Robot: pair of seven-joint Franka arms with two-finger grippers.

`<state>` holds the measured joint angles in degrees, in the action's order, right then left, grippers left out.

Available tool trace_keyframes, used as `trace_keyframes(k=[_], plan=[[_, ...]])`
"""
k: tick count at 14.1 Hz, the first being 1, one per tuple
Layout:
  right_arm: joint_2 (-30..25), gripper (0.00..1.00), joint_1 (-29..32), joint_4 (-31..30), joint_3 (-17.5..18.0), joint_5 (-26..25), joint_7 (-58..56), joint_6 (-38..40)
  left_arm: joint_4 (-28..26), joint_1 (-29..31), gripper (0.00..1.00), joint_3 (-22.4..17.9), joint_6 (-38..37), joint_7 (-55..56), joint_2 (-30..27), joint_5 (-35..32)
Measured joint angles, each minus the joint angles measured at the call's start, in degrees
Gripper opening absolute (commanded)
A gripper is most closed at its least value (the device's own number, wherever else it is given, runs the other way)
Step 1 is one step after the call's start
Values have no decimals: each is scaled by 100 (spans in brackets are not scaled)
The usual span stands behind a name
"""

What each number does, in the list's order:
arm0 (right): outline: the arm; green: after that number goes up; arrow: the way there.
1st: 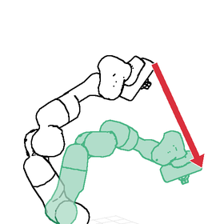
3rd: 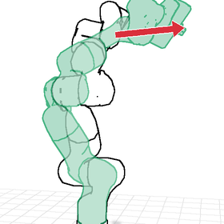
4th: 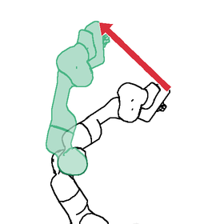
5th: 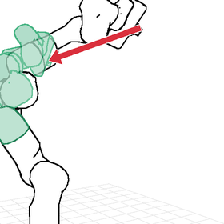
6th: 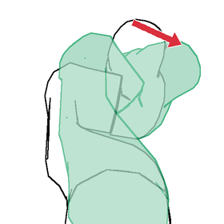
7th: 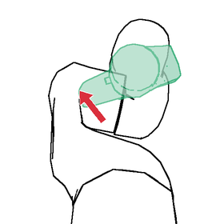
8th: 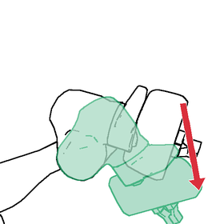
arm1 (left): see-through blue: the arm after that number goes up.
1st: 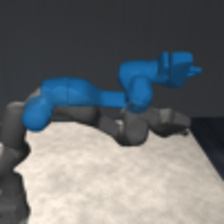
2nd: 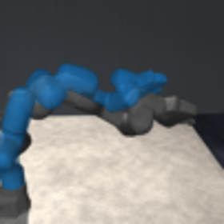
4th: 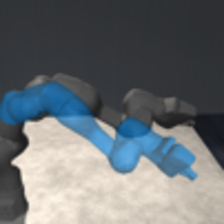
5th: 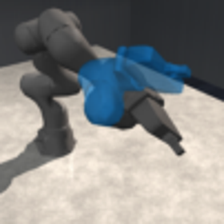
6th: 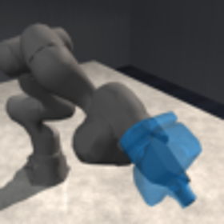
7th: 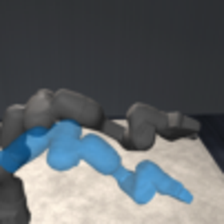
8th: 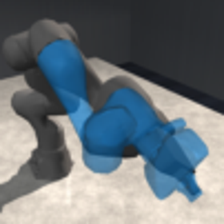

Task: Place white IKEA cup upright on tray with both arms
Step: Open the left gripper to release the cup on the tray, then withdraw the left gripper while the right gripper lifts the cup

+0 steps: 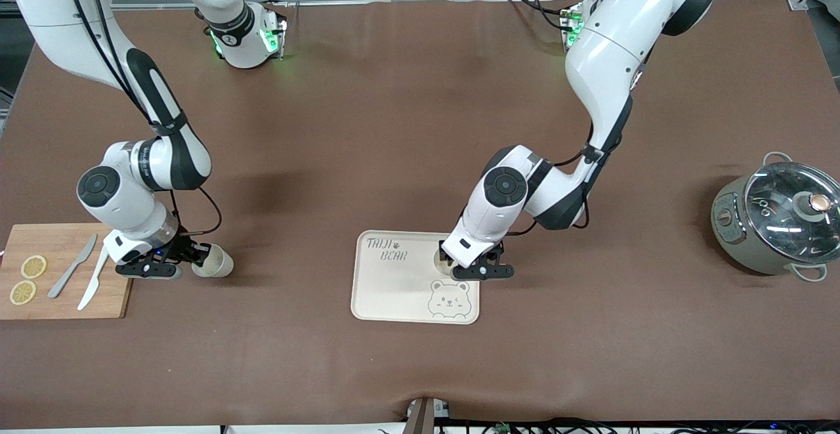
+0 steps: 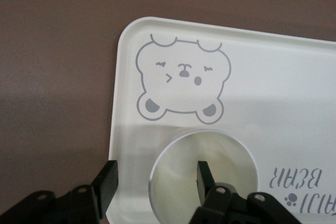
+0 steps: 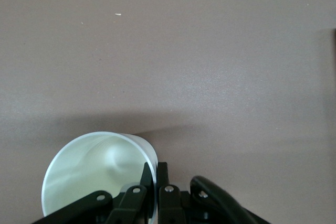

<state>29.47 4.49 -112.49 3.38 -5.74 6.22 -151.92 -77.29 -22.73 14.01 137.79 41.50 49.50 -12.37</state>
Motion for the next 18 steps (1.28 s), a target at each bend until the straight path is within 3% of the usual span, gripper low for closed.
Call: trace_keyframes(k=[5,7,11,15,18], plan=[[-59,0,-7,119,3,0,-1,310,70,5,71,-3,-398,0,-259,-1],[-186,0,-9,251,16,0,0,729,79,32,99,-7,-769,-9,-459,-9],[-539,0,-14,586,202,64,75,1852,94,121,100,-11,-1663,-204,-1029,-13],[-860,0,-69,1154,578,499,701,3128,95,280,100,-9,-2324,-593,-1566,76],[-961,0,-168,1377,998,537,1745,3384,96,543,100,-10,-2763,-1093,-1843,175]])
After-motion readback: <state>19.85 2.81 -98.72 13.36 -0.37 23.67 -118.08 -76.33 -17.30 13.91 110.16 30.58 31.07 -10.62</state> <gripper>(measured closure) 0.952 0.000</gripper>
